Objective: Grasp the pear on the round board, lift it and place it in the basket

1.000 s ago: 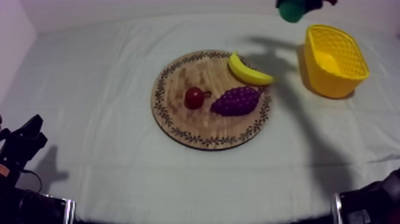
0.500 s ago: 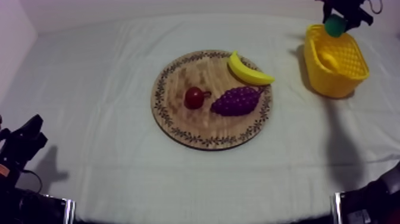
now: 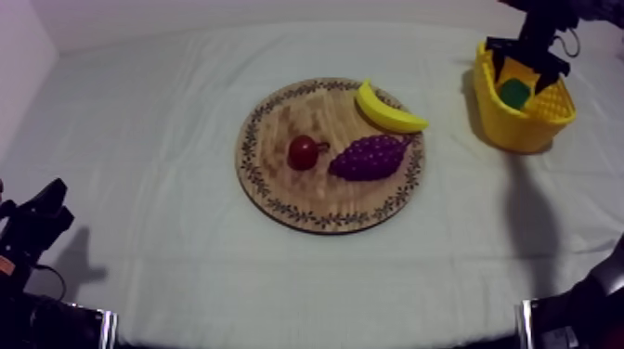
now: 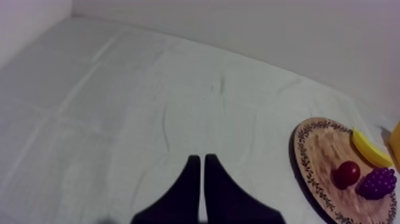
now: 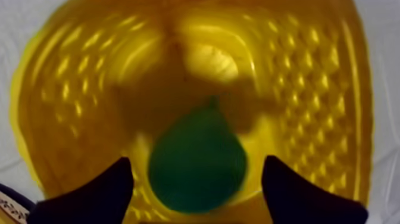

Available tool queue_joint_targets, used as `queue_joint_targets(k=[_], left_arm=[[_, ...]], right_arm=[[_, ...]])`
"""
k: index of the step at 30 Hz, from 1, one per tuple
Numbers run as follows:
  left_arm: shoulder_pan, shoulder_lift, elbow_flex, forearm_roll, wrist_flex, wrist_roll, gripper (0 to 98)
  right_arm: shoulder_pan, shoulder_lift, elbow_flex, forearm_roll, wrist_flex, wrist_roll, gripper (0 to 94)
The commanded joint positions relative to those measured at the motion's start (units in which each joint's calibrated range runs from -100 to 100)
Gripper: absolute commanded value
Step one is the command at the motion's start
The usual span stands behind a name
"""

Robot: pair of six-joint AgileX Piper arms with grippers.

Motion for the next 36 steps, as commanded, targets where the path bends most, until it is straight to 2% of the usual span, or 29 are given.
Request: queue_joint_targets(k=[1, 5, 11, 16, 23, 31, 36], left_arm=[[0.01, 0.02, -0.02, 0.01, 0.02, -0.01, 0.1], [0.01, 0.02, -0.02, 0.01, 0.02, -0.01, 0.1], [0.01, 0.02, -0.02, 0.01, 0.02, -0.01, 0.1], [0.01, 0.02, -0.02, 0.01, 0.02, -0.01, 0.1], [0.01, 0.02, -0.02, 0.01, 0.02, -0.01, 0.1], [0.01, 0.02, -0.02, 0.01, 0.02, 0.00, 0.1], [0.01, 0.02, -0.02, 0.01, 0.02, -0.01, 0.1]], right_arm=[[0.09, -0.38, 0.14, -0.40, 0.12, 0.10, 74.7], [-0.15, -3.49, 0.37, -0.96, -1.04, -0.25, 72.8], [-1.72, -14.07, 3.07, -1.98, -6.10, -1.30, 61.5], [-3.83, -27.88, 12.55, -2.21, -16.41, -2.94, 52.4], [-7.67, -48.63, 31.07, 0.01, -30.48, -6.43, 39.2], [-9.23, -70.12, 53.08, -0.37, -43.48, -5.99, 22.2], [-9.04, -83.12, 67.90, -0.55, -50.61, -4.52, 7.4]])
